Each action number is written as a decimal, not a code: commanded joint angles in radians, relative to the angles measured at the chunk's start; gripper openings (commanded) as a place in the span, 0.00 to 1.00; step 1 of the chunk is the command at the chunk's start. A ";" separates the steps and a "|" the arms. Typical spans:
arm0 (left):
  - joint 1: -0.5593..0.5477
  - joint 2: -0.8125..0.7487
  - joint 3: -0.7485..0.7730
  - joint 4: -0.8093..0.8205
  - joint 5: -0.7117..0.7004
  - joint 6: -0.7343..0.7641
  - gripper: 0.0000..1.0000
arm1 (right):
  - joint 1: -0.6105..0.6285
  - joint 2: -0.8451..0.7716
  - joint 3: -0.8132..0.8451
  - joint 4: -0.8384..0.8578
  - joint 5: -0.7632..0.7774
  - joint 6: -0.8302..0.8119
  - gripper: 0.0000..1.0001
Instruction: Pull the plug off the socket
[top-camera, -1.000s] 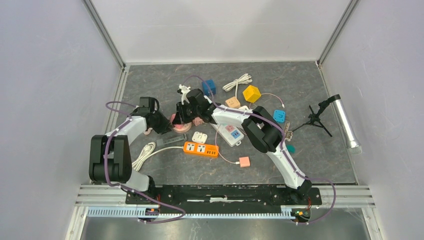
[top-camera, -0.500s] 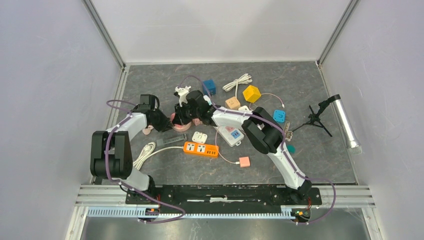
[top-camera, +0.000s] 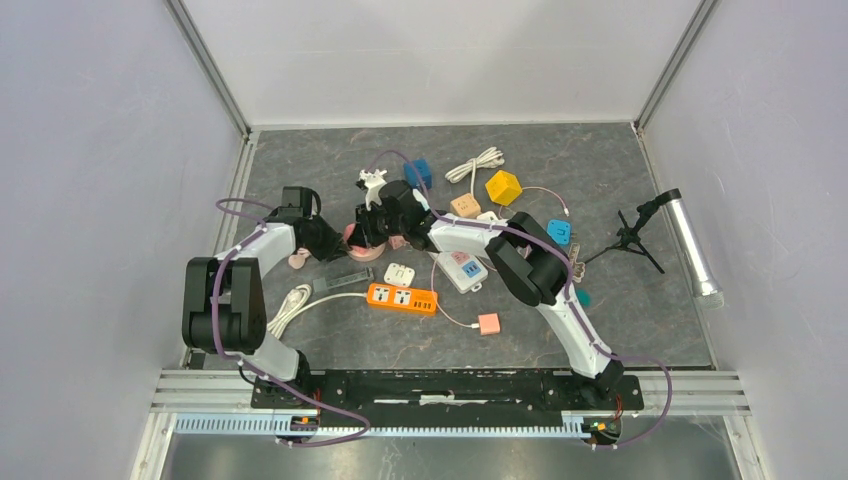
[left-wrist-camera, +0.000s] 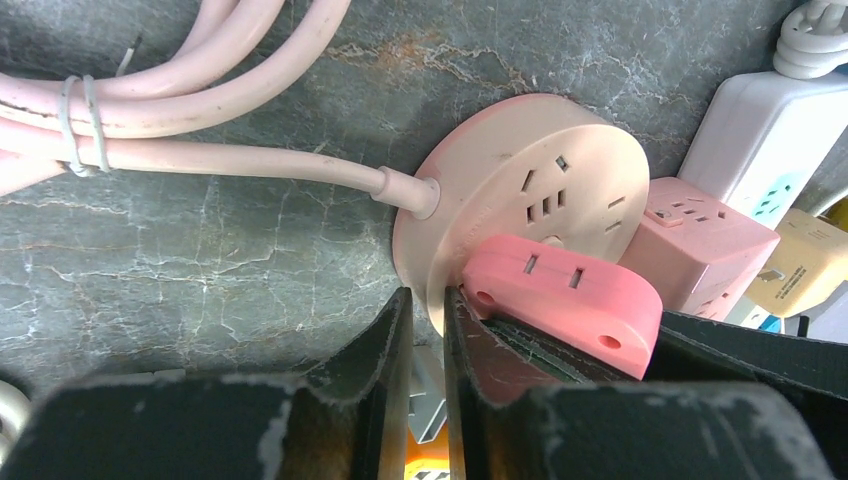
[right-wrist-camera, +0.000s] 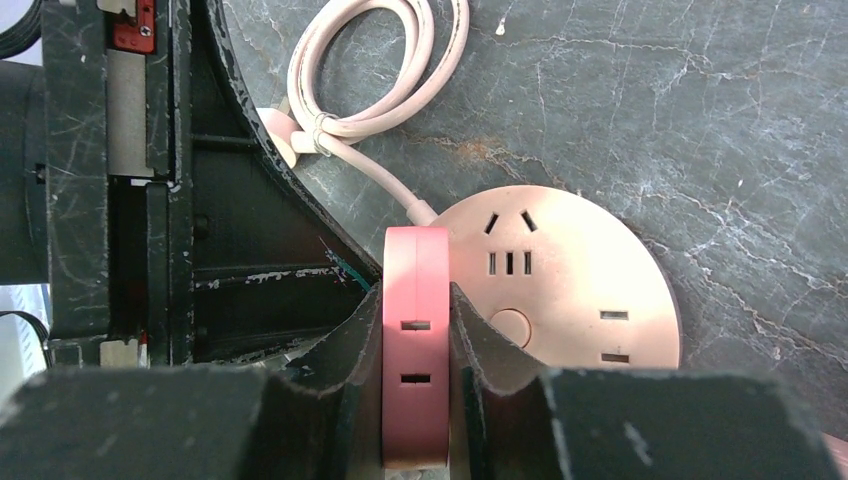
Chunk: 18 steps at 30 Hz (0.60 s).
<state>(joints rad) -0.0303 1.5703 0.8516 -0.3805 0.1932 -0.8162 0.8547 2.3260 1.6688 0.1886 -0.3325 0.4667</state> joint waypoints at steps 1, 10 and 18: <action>-0.006 0.080 -0.056 -0.134 -0.131 0.015 0.22 | -0.006 -0.114 0.034 0.161 -0.007 -0.014 0.00; -0.006 0.081 -0.058 -0.141 -0.147 0.014 0.22 | -0.019 -0.161 0.071 0.203 -0.039 0.091 0.00; -0.006 0.082 -0.058 -0.144 -0.155 0.018 0.22 | -0.020 -0.178 0.079 0.197 -0.019 0.129 0.00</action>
<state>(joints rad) -0.0303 1.5730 0.8547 -0.3832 0.1936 -0.8181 0.8494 2.3230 1.6688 0.1860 -0.3298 0.5377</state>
